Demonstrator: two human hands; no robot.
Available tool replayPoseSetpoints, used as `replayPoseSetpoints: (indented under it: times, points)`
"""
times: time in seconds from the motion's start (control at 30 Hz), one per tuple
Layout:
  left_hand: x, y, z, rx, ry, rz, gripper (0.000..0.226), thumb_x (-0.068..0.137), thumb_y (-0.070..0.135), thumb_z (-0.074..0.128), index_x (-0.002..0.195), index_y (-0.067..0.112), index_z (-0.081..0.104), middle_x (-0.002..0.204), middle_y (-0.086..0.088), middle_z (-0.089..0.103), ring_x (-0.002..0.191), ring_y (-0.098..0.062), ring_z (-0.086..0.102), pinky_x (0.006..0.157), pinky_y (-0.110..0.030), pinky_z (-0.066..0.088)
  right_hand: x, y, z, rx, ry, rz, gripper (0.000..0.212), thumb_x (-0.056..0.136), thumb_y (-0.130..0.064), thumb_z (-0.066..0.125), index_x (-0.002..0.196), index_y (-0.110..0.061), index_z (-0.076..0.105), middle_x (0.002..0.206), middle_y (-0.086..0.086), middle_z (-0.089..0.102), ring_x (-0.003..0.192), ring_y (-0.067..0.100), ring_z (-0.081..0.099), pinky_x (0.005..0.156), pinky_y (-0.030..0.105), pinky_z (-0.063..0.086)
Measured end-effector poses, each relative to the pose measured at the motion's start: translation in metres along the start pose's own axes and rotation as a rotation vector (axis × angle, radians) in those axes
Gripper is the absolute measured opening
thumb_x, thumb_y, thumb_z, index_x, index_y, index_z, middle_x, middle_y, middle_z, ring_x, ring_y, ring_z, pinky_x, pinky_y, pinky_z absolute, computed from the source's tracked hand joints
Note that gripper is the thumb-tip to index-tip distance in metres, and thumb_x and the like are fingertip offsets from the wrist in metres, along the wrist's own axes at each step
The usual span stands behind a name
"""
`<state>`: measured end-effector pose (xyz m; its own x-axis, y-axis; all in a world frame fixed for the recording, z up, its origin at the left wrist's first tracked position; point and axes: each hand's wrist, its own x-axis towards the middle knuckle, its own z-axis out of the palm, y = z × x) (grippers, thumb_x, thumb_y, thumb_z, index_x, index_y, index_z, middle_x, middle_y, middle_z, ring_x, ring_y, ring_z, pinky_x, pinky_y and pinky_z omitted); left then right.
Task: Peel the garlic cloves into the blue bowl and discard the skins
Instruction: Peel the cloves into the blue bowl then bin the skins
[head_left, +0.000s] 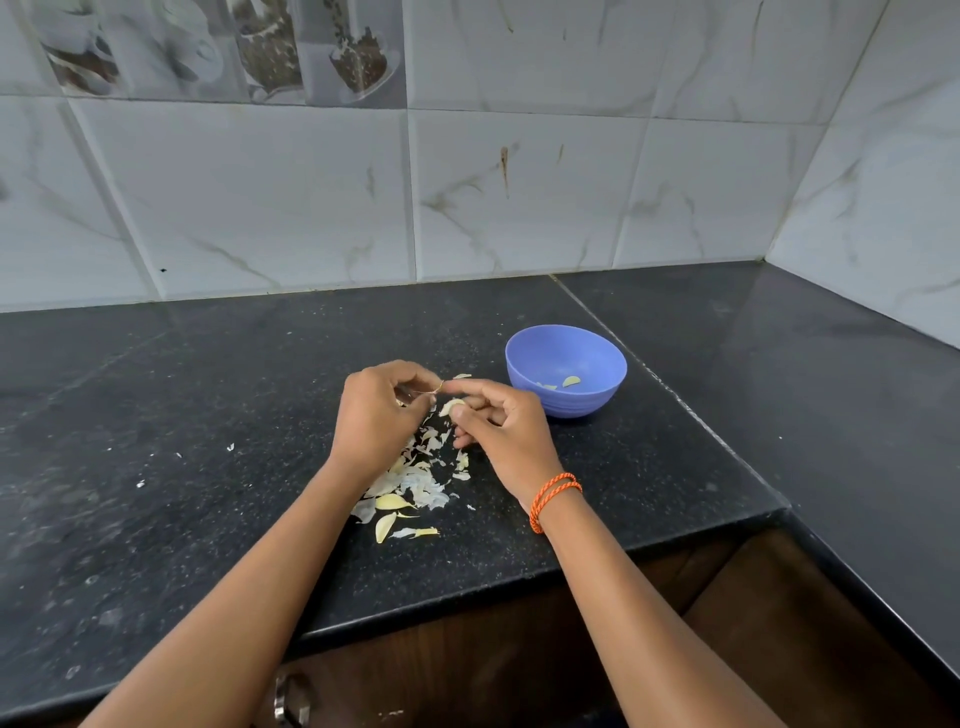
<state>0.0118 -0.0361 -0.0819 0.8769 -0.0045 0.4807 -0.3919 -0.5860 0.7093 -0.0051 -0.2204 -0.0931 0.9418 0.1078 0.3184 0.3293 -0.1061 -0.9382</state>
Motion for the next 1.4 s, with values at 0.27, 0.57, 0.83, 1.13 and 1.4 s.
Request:
replayPoseSetpoints:
  times: [0.27,0.57,0.83,1.13,1.4]
  points:
    - [-0.001,0.002,0.000,0.146,0.033,0.028,0.013,0.100,0.030,0.074,0.102,0.033,0.086,0.100,0.018,0.081,0.089,0.010,0.063,0.078,-0.024,0.053,0.000,0.000,0.000,-0.012,0.116,-0.019,0.010,0.101,-0.016,0.073,0.102,-0.008,0.078,0.081,0.010,0.075,0.071,0.023,0.074,0.065,0.042,0.066]
    - [-0.003,0.001,0.002,0.051,-0.075,0.062,0.032,0.102,0.026,0.071,0.128,0.044,0.077,0.112,0.021,0.080,0.099,-0.001,0.072,0.087,-0.029,0.058,0.002,0.002,0.000,-0.076,0.101,-0.051,0.017,0.106,-0.009,0.060,0.111,-0.008,0.077,0.086,0.004,0.075,0.073,0.017,0.075,0.070,0.036,0.066]
    - [-0.004,0.011,-0.001,-0.054,-0.094,0.104,0.018,0.102,0.013,0.071,0.103,0.022,0.087,0.094,0.018,0.079,0.101,0.018,0.060,0.078,0.003,0.036,0.001,0.000,0.009,-0.264,0.055,-0.057,0.025,0.105,-0.027,0.068,0.122,-0.018,0.052,0.070,-0.004,0.062,0.063,0.005,0.055,0.067,0.018,0.044]
    - [0.001,0.003,-0.005,-0.273,-0.176,0.033,0.008,0.097,0.019,0.081,0.102,0.022,0.086,0.096,0.011,0.083,0.094,-0.012,0.078,0.089,-0.027,0.058,0.002,-0.006,0.001,-0.050,0.160,-0.080,0.002,0.097,-0.007,0.076,0.098,-0.007,0.074,0.089,0.008,0.077,0.073,0.023,0.077,0.066,0.037,0.066]
    - [0.001,-0.001,-0.003,-0.309,-0.077,-0.028,0.017,0.083,0.020,0.094,0.092,0.021,0.079,0.082,0.003,0.079,0.079,-0.022,0.076,0.076,-0.037,0.061,0.005,-0.005,0.001,-0.093,0.096,-0.049,0.011,0.100,-0.005,0.071,0.108,-0.004,0.077,0.089,0.003,0.082,0.077,0.021,0.078,0.076,0.036,0.066]
